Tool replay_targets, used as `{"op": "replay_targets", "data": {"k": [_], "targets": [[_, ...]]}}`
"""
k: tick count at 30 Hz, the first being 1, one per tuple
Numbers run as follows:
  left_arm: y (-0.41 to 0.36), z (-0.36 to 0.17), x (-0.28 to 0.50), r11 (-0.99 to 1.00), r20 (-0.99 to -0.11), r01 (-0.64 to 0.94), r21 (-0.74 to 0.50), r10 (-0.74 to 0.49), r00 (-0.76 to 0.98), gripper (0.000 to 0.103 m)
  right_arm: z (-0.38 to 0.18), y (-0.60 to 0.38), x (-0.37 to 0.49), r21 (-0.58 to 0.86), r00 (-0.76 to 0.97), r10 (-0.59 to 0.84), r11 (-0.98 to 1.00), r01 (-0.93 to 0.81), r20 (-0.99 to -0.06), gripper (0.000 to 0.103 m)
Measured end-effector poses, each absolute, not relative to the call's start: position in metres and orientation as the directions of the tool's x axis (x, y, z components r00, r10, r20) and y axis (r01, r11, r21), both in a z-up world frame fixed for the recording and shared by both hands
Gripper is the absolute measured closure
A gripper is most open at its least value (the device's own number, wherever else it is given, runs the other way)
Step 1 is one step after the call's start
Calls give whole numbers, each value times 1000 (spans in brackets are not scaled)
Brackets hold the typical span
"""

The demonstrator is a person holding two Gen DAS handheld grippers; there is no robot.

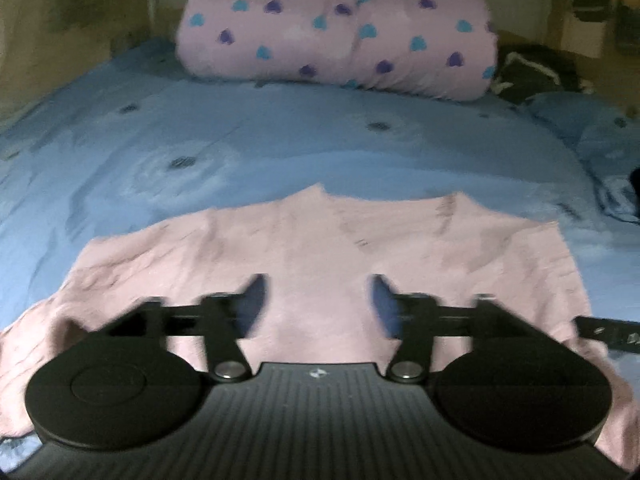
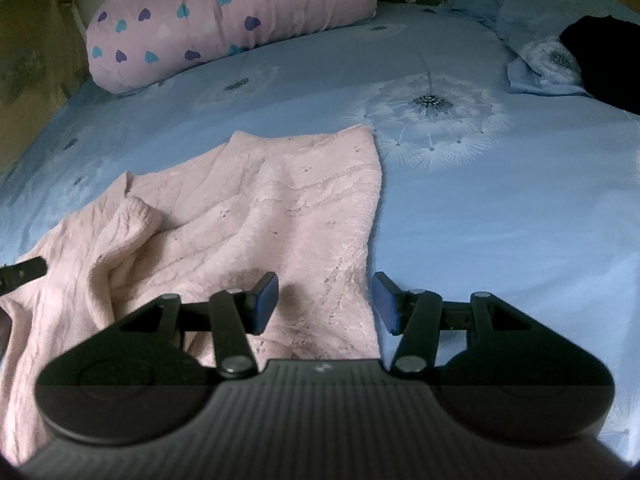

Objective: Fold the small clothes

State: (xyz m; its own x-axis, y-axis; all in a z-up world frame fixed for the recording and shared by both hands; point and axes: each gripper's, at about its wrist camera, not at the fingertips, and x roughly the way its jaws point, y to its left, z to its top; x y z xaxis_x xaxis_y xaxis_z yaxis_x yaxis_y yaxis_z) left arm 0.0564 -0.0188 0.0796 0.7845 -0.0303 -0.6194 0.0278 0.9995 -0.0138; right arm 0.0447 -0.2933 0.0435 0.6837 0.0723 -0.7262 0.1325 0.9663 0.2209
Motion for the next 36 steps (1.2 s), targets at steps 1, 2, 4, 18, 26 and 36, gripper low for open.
{"op": "replay_targets", "data": {"k": [1,2,4,18,26,36], "targets": [[-29,82,57,999,-606,48,-4,-41,794,20,44,-293,45,224,684,74,965,133,-726,49],[-39,83,57,998,-597,70,8,-51,800,18,44,-293,45,226,683,75,965,134,-726,49],[-60,84,59,993,-593,111,35,-69,802,14,45,-294,44,227,684,76,964,134,-725,49],[-124,38,109,971,-645,111,210,52,762,78,55,-320,36,287,713,68,939,192,-697,49],[-50,68,71,995,-569,-49,89,91,817,87,54,-326,34,275,711,59,942,192,-700,49],[14,40,49,995,-699,-65,73,98,708,85,44,-309,39,219,678,67,965,142,-732,49]]}}
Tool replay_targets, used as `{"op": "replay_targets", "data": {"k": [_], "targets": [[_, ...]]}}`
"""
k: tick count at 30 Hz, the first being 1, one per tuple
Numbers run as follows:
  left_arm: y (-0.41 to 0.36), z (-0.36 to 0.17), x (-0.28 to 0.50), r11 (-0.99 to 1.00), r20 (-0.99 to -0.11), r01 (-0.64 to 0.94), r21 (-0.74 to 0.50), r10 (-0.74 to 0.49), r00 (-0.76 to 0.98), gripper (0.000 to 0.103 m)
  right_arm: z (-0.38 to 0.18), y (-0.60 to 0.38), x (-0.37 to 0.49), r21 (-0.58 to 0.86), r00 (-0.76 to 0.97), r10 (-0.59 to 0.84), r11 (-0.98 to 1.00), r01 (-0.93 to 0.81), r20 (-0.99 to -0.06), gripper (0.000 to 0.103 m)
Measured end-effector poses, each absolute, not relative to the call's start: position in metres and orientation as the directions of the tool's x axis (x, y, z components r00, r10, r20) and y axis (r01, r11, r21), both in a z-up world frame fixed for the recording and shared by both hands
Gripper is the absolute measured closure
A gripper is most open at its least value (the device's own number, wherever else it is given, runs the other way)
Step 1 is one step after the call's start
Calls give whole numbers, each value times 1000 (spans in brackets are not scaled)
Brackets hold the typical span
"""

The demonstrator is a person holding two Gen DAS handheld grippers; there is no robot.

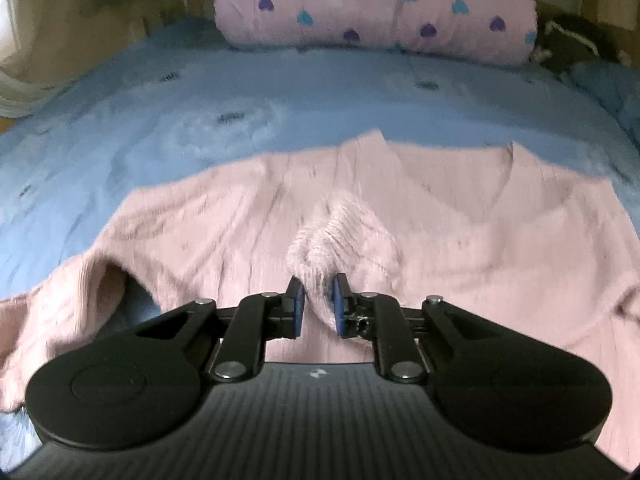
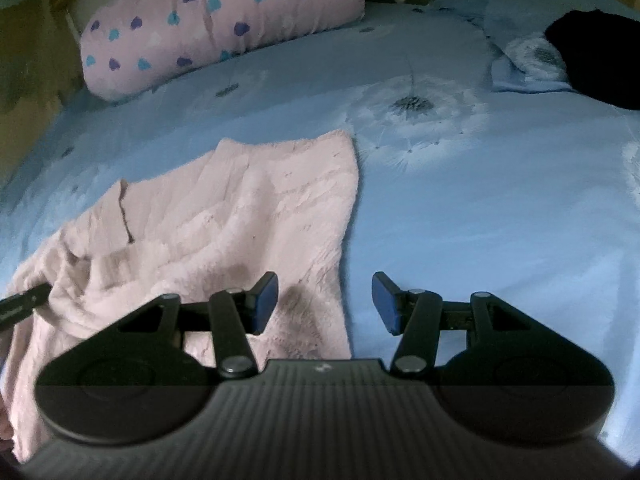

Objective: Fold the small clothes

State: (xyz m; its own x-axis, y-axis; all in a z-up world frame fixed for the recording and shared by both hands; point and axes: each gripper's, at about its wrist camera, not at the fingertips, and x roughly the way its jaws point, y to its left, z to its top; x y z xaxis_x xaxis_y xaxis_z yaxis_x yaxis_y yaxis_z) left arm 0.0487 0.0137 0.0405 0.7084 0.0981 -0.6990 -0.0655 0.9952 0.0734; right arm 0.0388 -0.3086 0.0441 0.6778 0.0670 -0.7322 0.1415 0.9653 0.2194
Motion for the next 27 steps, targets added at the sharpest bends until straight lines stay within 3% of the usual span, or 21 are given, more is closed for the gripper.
{"op": "replay_targets", "data": {"k": [2,5,7,10,14,21,26,27], "targets": [[14,40,44,996,-706,-44,79,88,702,82,40,-305,41,198,660,60,970,137,-749,49],[16,43,40,996,-706,-39,80,85,703,56,34,-302,44,177,645,52,976,129,-762,48],[17,50,36,997,-678,-36,72,76,731,34,33,-301,44,170,643,51,977,125,-764,46],[16,55,40,995,-636,-32,92,83,767,24,31,-300,44,167,641,50,978,123,-766,45],[19,48,61,995,-642,-28,96,84,762,23,31,-301,44,178,644,54,975,130,-763,44],[41,34,86,997,-682,-44,-58,-7,731,23,41,-314,48,219,710,43,963,159,-703,44],[41,28,92,999,-685,-15,-35,-13,729,23,37,-331,70,260,738,31,945,197,-674,44],[41,27,92,1000,-683,-10,-22,-8,731,19,35,-334,74,265,742,23,941,210,-670,44]]}}
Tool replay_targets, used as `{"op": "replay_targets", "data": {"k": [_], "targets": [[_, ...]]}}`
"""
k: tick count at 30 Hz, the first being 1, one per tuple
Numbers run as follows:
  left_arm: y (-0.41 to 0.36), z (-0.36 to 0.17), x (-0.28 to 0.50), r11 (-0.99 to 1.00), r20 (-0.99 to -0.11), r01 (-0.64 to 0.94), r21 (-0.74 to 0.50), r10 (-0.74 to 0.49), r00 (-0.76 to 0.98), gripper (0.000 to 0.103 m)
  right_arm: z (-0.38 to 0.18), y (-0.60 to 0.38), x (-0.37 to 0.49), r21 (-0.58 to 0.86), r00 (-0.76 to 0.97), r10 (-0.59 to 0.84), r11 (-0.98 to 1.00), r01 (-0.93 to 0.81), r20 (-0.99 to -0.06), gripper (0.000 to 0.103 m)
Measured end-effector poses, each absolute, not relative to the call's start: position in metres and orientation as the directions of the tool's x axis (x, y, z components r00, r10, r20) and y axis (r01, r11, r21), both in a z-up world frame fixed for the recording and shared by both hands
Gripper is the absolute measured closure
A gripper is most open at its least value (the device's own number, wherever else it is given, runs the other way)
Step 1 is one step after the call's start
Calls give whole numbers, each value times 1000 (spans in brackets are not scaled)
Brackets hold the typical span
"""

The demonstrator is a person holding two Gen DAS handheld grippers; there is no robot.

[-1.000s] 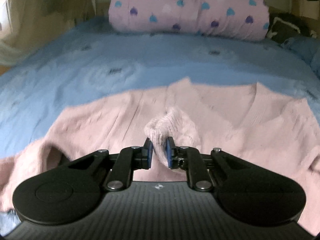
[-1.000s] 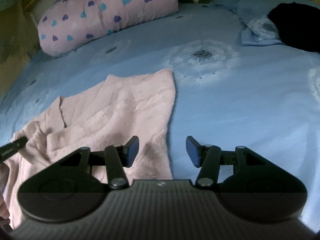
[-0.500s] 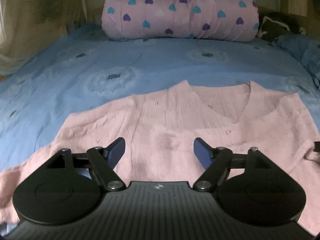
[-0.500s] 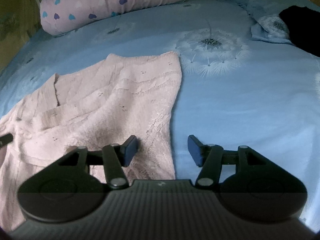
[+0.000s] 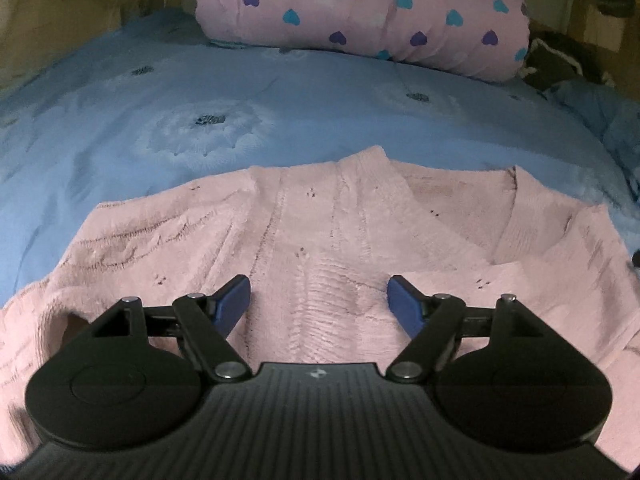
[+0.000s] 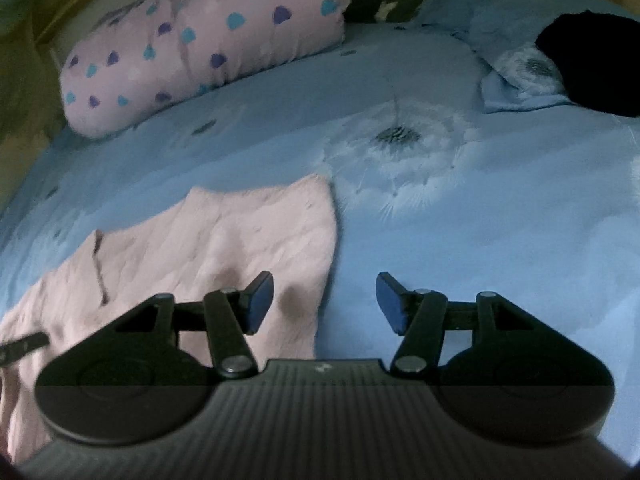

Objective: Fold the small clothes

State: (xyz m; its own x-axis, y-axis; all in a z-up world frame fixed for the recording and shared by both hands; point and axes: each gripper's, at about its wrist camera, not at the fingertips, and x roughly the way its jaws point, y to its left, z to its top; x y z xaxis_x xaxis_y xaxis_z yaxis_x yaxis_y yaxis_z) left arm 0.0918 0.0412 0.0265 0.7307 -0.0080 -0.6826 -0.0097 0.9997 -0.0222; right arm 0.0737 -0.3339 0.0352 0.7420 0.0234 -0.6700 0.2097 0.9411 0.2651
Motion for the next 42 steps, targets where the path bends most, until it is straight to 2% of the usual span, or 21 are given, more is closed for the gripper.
{"op": "replay_targets", "data": {"k": [2,8,11,13,14,16,19,23,26,27,28,29,34,36,38,40,41,42], "targets": [[42,23,92,1000,-679,-9,1,8,734,13,31,-338,80,285,742,27,932,223,-670,44],[49,13,86,998,-654,57,-32,-64,754,13,19,-332,91,243,745,37,955,170,-666,44],[45,11,87,993,-655,104,-49,-111,747,25,13,-327,95,211,747,26,965,154,-664,40],[41,10,86,990,-651,133,-44,-129,748,44,11,-324,98,201,748,25,969,145,-663,31],[40,11,86,988,-648,147,-55,-147,747,49,11,-323,99,203,748,33,970,137,-663,29],[39,14,85,986,-644,150,-70,-160,749,66,10,-320,103,197,750,39,973,123,-660,29],[40,18,86,984,-638,141,-111,-180,748,70,11,-322,108,225,756,85,971,85,-649,29],[43,17,93,983,-649,117,-140,-180,739,69,11,-338,115,386,766,205,920,62,-610,30],[43,15,93,983,-647,112,-146,-180,741,70,7,-344,120,430,770,229,901,65,-595,36],[42,17,91,984,-639,113,-138,-175,749,77,6,-345,121,437,774,230,897,67,-590,49],[41,20,90,985,-624,113,-129,-169,763,81,5,-345,121,429,781,212,900,78,-587,82],[39,24,88,987,-609,111,-117,-159,777,81,5,-344,121,404,782,182,910,97,-597,86],[39,57,89,998,-468,53,-24,-58,882,82,18,-338,110,355,847,134,932,69,-514,90],[44,58,97,1000,-454,24,1,-21,891,82,27,-336,107,326,879,97,943,70,-468,90],[47,49,104,1000,-470,2,16,6,883,82,28,-331,107,269,888,50,959,84,-457,90],[46,36,113,999,-529,13,44,12,848,80,22,-325,111,202,881,10,975,98,-473,89],[43,28,118,997,-570,23,68,20,822,80,17,-323,115,183,867,-1,978,106,-498,89],[43,20,123,996,-597,23,85,32,801,74,12,-321,120,172,843,0,979,109,-537,88]]}}
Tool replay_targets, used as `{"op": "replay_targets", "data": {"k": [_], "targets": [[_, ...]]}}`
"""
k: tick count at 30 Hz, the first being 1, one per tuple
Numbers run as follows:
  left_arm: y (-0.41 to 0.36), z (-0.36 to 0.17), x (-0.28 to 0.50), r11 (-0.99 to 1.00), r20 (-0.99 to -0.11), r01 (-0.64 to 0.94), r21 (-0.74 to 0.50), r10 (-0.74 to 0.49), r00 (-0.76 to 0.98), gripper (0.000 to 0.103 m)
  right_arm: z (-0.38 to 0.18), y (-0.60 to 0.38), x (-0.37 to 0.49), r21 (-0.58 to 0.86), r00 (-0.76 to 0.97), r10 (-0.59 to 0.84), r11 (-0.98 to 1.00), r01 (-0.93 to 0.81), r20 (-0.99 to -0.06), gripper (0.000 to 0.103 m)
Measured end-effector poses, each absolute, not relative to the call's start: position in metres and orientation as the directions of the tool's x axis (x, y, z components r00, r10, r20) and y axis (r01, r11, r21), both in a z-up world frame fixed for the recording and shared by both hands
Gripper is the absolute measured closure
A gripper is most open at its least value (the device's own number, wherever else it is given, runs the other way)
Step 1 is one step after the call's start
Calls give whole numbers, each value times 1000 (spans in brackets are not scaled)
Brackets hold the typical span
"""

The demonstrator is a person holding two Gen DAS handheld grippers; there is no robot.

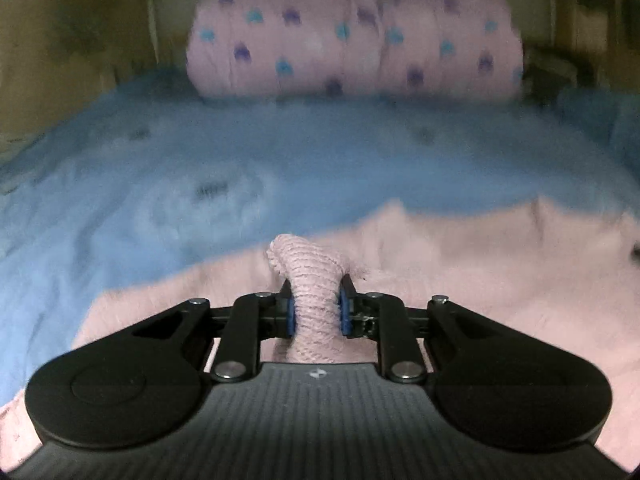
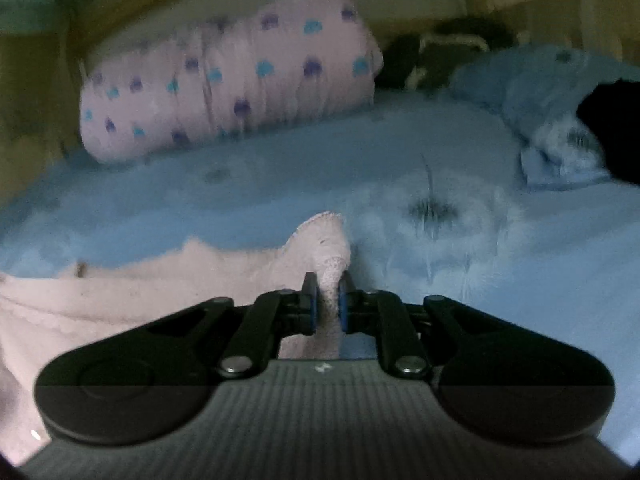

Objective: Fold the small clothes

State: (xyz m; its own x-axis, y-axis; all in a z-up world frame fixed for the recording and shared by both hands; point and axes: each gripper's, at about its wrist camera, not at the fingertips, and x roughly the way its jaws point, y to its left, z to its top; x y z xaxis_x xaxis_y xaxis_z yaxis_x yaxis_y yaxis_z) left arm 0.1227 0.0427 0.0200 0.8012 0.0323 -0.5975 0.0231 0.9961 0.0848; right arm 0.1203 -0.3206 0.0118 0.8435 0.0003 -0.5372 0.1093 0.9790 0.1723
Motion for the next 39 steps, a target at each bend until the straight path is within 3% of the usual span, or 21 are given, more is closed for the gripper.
{"op": "replay_targets", "data": {"k": [5,7,9,14,21,25,36,39], "targets": [[48,22,120,996,-590,-1,88,53,805,49,11,-320,121,146,807,-14,982,123,-590,77],[50,33,112,996,-560,-14,89,61,826,32,13,-320,119,133,800,-28,982,135,-600,71],[49,44,103,995,-524,-20,97,69,849,27,18,-319,118,123,792,-39,982,143,-609,71],[50,55,98,998,-545,-9,64,43,838,26,39,-312,105,68,781,-76,986,151,-620,71],[47,20,110,996,-684,-12,85,67,726,25,49,-297,80,77,730,-38,989,123,-682,71],[48,11,113,995,-675,-31,91,85,733,18,31,-297,86,66,671,-47,988,142,-740,71],[67,52,80,993,-674,-67,92,112,730,17,40,-296,80,67,683,-27,992,111,-729,66],[85,73,61,994,-684,-86,73,113,721,17,56,-288,68,62,712,-11,995,77,-702,55]]}}
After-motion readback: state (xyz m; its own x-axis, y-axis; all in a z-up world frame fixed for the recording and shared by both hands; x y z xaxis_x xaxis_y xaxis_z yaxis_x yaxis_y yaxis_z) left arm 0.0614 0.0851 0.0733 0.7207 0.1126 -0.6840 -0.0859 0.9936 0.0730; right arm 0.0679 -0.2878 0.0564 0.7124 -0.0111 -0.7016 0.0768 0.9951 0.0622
